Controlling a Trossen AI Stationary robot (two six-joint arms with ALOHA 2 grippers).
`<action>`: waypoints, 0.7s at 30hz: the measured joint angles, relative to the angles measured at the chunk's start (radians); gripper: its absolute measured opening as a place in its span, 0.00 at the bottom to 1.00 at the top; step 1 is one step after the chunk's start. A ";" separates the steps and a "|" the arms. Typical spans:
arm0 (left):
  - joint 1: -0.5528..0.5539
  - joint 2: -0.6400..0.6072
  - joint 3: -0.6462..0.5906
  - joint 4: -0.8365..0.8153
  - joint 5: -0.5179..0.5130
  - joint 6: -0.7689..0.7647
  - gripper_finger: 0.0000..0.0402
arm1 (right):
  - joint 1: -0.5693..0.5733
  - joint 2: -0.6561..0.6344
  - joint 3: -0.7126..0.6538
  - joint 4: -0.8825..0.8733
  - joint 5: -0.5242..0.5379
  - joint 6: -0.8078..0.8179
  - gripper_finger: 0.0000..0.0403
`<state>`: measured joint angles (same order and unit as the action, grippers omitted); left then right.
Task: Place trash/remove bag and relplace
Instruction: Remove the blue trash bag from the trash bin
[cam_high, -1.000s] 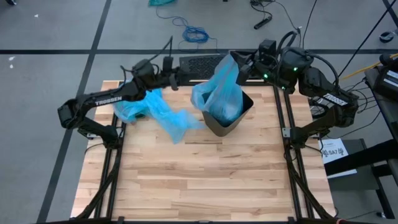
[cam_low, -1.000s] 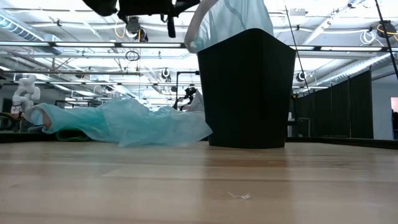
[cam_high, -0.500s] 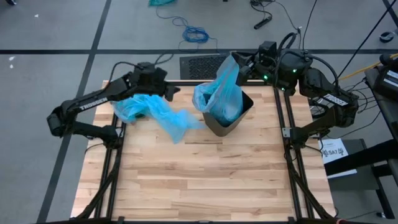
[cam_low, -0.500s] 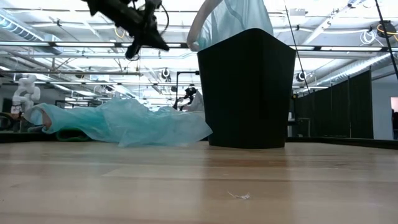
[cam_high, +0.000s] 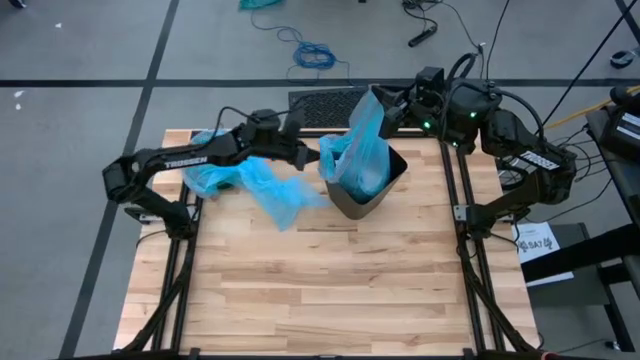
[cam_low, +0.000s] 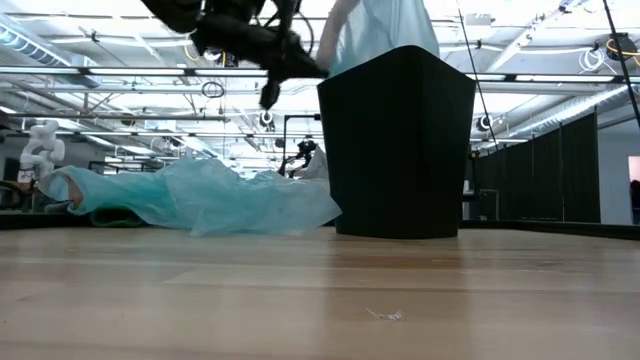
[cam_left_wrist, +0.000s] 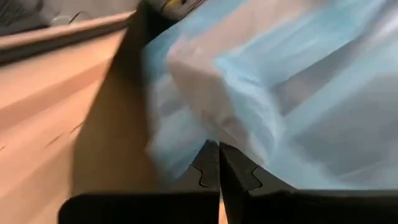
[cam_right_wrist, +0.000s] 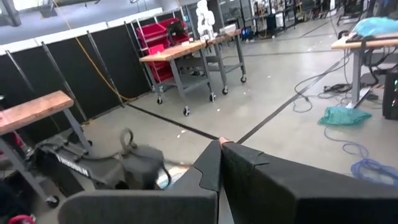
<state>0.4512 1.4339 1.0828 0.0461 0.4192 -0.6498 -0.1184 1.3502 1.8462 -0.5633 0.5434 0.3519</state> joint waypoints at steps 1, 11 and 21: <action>-0.007 0.004 0.023 0.020 -0.001 0.001 0.00 | 0.003 0.000 0.000 -0.008 0.001 0.004 0.00; -0.012 -0.004 0.138 0.236 -0.004 0.039 0.00 | 0.049 0.021 0.000 -0.029 0.006 0.007 0.00; 0.027 -0.153 0.139 -0.217 -0.187 0.249 0.00 | 0.044 0.022 0.000 -0.094 0.066 0.026 0.00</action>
<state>0.4786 1.2813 1.2221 -0.1706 0.2326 -0.4007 -0.0746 1.3724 1.8458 -0.6574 0.6094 0.3775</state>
